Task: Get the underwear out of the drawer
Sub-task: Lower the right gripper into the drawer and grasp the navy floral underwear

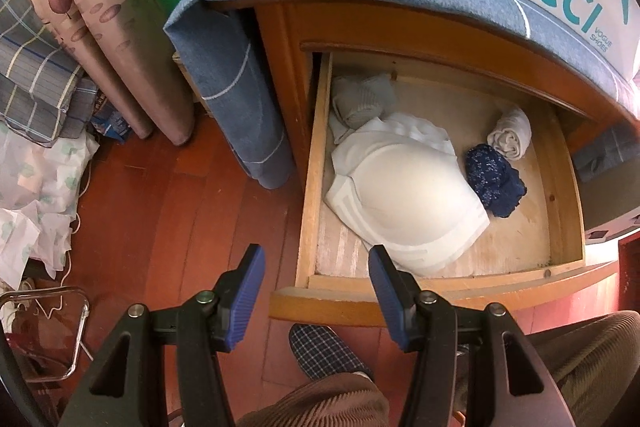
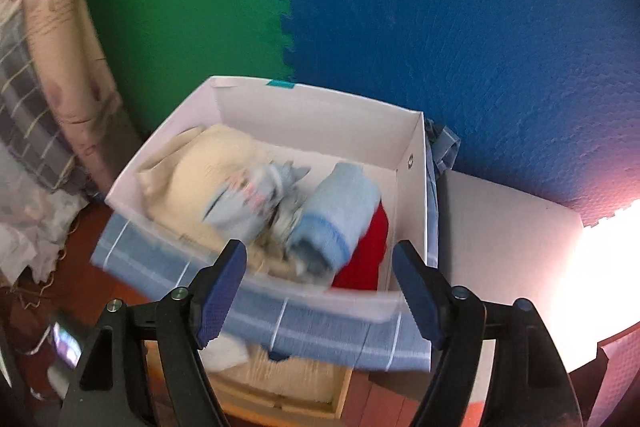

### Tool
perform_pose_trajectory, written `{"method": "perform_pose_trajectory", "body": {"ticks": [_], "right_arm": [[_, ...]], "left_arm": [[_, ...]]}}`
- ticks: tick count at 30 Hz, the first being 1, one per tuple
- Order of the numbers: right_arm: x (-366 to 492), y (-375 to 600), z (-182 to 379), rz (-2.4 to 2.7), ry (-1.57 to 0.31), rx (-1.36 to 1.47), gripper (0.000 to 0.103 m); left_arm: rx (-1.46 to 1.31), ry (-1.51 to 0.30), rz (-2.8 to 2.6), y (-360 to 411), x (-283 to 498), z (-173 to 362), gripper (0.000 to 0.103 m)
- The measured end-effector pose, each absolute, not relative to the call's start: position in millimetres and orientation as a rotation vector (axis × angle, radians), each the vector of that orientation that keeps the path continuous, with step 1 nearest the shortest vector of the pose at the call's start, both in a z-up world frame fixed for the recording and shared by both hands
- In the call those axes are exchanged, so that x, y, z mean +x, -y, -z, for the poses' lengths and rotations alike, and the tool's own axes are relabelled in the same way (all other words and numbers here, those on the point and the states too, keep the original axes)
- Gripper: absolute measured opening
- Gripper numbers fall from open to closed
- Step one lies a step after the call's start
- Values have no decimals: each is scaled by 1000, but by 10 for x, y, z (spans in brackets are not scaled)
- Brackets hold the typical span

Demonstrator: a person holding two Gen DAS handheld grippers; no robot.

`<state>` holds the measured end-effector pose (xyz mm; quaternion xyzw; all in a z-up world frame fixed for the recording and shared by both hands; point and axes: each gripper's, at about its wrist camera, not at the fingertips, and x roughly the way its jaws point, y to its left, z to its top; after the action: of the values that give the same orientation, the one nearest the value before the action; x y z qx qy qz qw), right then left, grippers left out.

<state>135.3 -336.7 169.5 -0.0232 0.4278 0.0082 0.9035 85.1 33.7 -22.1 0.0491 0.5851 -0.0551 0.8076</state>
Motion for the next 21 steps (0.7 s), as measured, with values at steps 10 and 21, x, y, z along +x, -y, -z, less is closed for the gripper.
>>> {"method": "perform_pose_trajectory", "body": {"ticks": [10, 21], "right_arm": [[749, 3217, -982, -123, -988, -54, 72], [985, 2925, 466, -187, -1253, -195, 67]], "left_arm": [[110, -1234, 115, -338, 837, 196, 55], [96, -1220, 139, -341, 837, 175, 55]]}}
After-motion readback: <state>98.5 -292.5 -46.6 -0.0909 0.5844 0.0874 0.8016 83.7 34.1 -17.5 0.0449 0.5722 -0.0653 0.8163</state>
